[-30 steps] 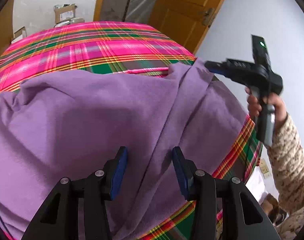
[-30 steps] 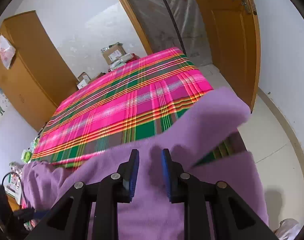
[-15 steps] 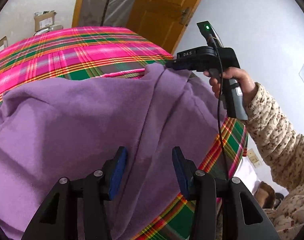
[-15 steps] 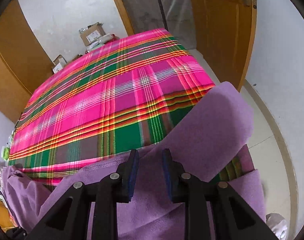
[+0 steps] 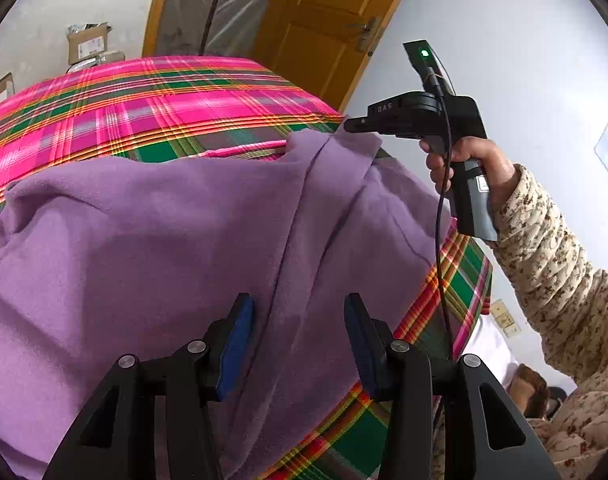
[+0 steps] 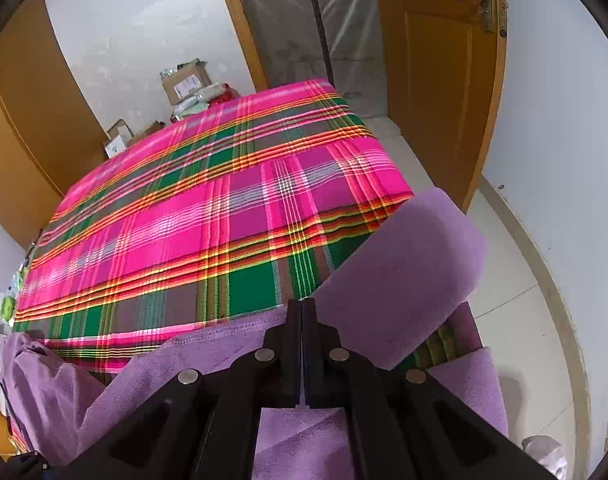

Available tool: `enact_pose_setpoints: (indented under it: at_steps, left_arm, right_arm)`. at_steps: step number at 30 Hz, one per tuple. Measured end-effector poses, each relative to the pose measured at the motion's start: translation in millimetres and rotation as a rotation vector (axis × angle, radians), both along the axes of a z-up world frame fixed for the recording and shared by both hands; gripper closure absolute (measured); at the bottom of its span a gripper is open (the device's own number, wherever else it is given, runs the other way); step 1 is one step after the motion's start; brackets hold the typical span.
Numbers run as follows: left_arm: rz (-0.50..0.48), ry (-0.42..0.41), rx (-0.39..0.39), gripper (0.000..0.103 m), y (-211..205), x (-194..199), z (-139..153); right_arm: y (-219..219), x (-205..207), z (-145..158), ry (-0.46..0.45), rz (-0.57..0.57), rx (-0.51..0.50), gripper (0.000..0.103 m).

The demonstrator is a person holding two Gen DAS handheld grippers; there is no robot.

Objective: Fold clothes
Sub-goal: 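Grasp a purple garment corner with the right gripper and lift it up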

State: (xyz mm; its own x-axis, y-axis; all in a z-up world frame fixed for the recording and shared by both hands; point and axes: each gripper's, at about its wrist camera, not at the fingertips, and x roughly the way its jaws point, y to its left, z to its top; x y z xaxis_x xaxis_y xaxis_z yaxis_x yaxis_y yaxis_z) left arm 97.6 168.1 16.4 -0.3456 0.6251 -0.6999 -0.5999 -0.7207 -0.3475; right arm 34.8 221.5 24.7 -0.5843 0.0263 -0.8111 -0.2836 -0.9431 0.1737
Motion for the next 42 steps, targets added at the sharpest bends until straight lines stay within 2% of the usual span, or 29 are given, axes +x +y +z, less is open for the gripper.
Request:
enact_pose_setpoints:
  at_steps: [2,4,7,11,14,16,19,25,33,38,42]
  left_arm:
    - [0.002,0.001,-0.004,0.055,0,1,0]
    - [0.003,0.003,-0.009,0.055,1,1,-1]
    - [0.004,0.005,-0.019,0.055,2,0,-1]
    - [0.006,0.008,-0.031,0.055,4,-1,-3]
    - [0.007,0.010,-0.036,0.055,4,-2,-3]
    - [0.009,0.012,-0.038,0.055,5,-2,-3]
    - [0.012,0.014,-0.041,0.055,5,-3,-3]
    - [0.018,0.020,-0.045,0.055,5,-4,-2]
    - [0.032,0.049,-0.063,0.055,9,-3,2]
    - [0.045,0.079,-0.124,0.055,19,0,1]
    - [0.046,0.118,-0.176,0.055,28,2,1]
  right_arm:
    - [2,-7,-5,-0.024,-0.019,-0.006,0.099]
    - [4,-14,-11,-0.045,-0.043,-0.015,0.078]
    - [7,-22,-14,-0.060,-0.071,-0.009,0.077]
    - [9,-28,-14,-0.069,-0.110,0.001,0.077]
    - [7,-32,-14,-0.087,-0.135,0.027,0.082]
    - [6,-34,-15,-0.098,-0.141,0.064,0.097]
    - [5,-32,-16,-0.094,-0.122,0.082,0.100]
    - [9,-17,-10,-0.053,-0.120,0.052,0.102]
    - [21,29,14,0.038,-0.137,0.045,0.102]
    - [33,58,20,0.074,-0.160,0.027,0.102]
    - [42,75,12,0.076,-0.184,-0.001,0.102]
